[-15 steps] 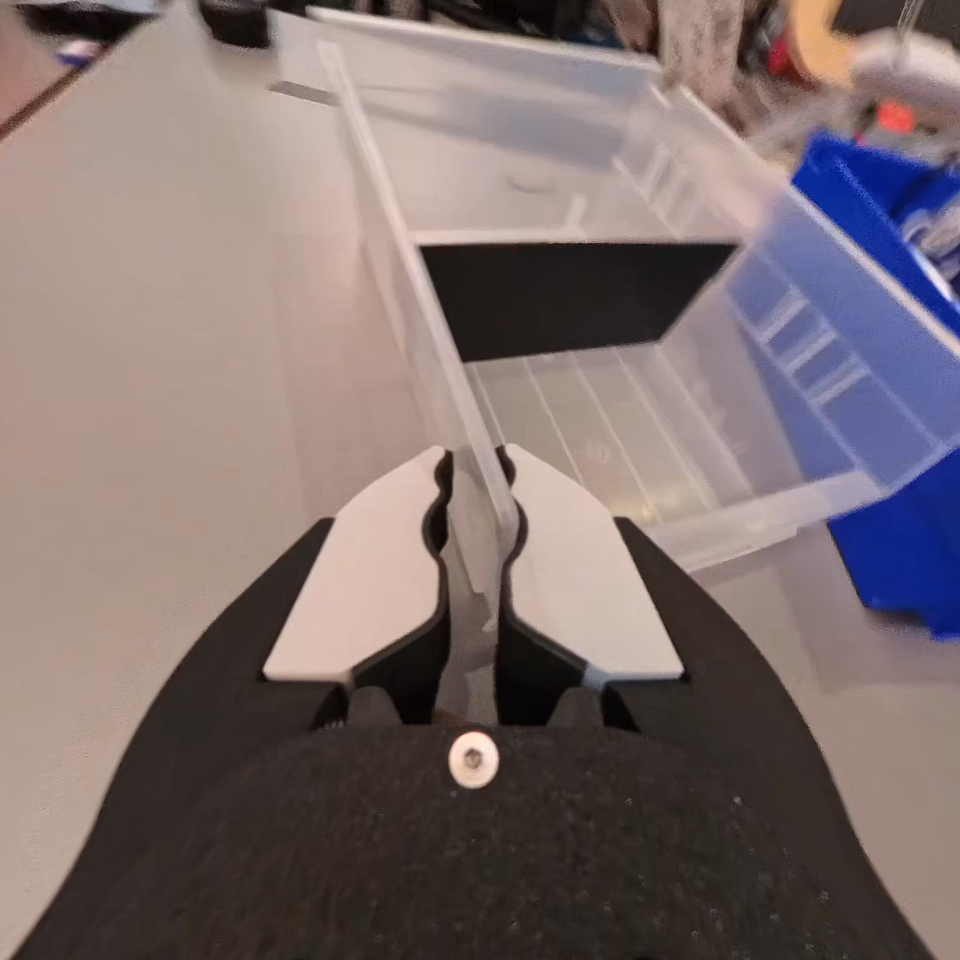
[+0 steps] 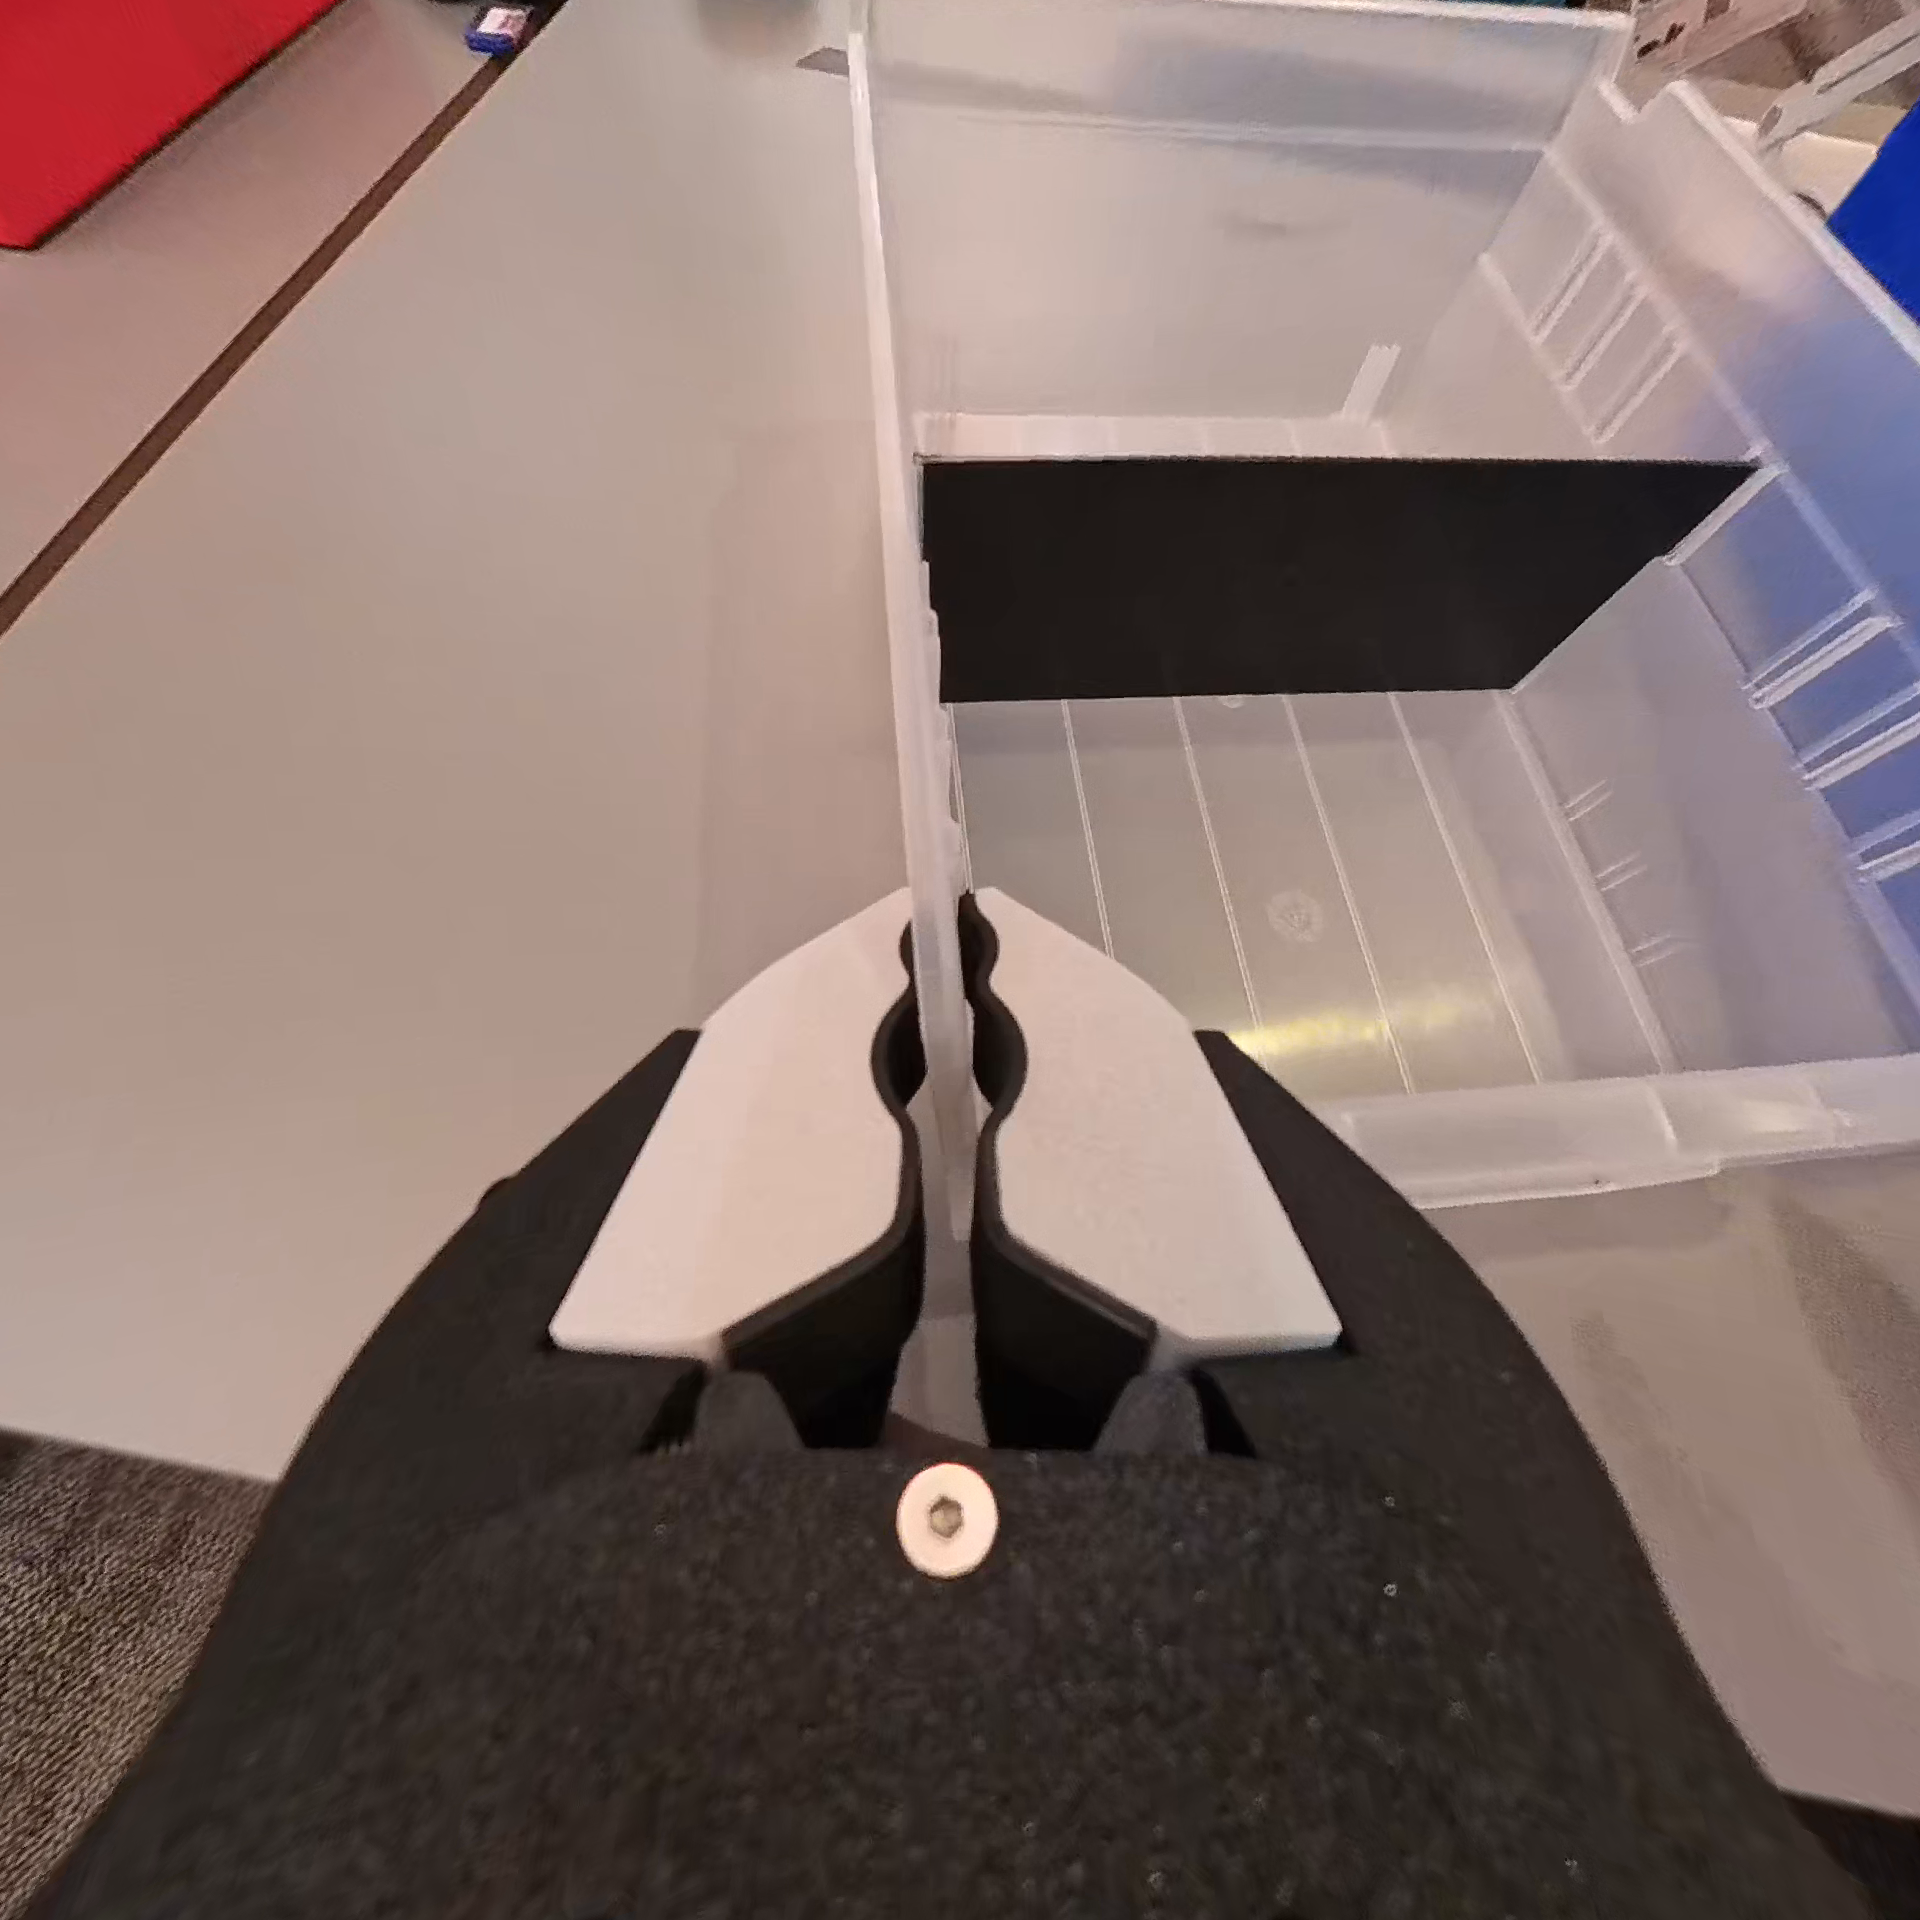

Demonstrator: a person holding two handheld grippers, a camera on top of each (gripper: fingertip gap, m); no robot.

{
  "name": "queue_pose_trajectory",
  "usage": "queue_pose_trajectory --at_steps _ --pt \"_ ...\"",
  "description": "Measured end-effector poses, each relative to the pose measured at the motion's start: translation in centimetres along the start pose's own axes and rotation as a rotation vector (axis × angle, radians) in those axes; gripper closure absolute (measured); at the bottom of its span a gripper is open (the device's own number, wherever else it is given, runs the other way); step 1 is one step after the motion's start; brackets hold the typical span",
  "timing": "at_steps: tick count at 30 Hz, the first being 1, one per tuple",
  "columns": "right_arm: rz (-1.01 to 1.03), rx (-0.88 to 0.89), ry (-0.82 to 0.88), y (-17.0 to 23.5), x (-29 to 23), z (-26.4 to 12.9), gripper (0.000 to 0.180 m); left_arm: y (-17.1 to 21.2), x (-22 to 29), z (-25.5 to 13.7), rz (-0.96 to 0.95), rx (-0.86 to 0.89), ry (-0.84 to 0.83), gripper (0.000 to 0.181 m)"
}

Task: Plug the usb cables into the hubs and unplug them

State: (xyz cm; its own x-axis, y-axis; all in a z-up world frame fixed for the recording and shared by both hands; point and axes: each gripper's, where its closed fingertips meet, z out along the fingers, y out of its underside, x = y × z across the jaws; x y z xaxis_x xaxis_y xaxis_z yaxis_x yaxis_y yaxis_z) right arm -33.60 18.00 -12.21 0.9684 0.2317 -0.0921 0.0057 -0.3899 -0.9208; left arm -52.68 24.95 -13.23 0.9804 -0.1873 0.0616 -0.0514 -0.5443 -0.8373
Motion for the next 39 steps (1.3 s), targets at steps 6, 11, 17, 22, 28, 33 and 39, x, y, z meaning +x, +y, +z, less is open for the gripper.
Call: queue_pose_trajectory --at_steps 6,11,17,22,28,33,39 --pt "-0.056 -0.009 0.12 -1.2 0.6 3.3 0.173 0.8 -0.2 -1.7 0.021 0.028 0.026 0.178" --pt "-0.166 0.046 0.156 -3.3 -0.3 1.7 0.173 -1.6 -0.4 -4.4 0.058 0.156 -0.029 0.178" --pt "-0.235 0.346 0.266 -12.2 3.5 -5.8 0.174 -8.5 6.5 -9.3 0.085 0.447 0.019 0.178" --pt "-0.202 0.464 0.46 -16.8 14.8 -14.7 0.176 -13.8 20.6 -10.3 0.14 0.517 0.152 0.177" --pt "-0.07 0.299 0.687 -13.3 33.9 -22.8 0.176 -13.7 42.1 -5.9 0.165 0.363 0.328 0.178" --pt "0.105 0.089 0.71 -4.1 47.8 -26.7 0.176 -5.8 56.3 -1.7 0.266 0.177 0.397 0.178" --pt "0.125 -0.027 0.638 4.0 53.0 -26.1 0.176 0.7 60.4 1.6 0.294 0.054 0.361 0.178"
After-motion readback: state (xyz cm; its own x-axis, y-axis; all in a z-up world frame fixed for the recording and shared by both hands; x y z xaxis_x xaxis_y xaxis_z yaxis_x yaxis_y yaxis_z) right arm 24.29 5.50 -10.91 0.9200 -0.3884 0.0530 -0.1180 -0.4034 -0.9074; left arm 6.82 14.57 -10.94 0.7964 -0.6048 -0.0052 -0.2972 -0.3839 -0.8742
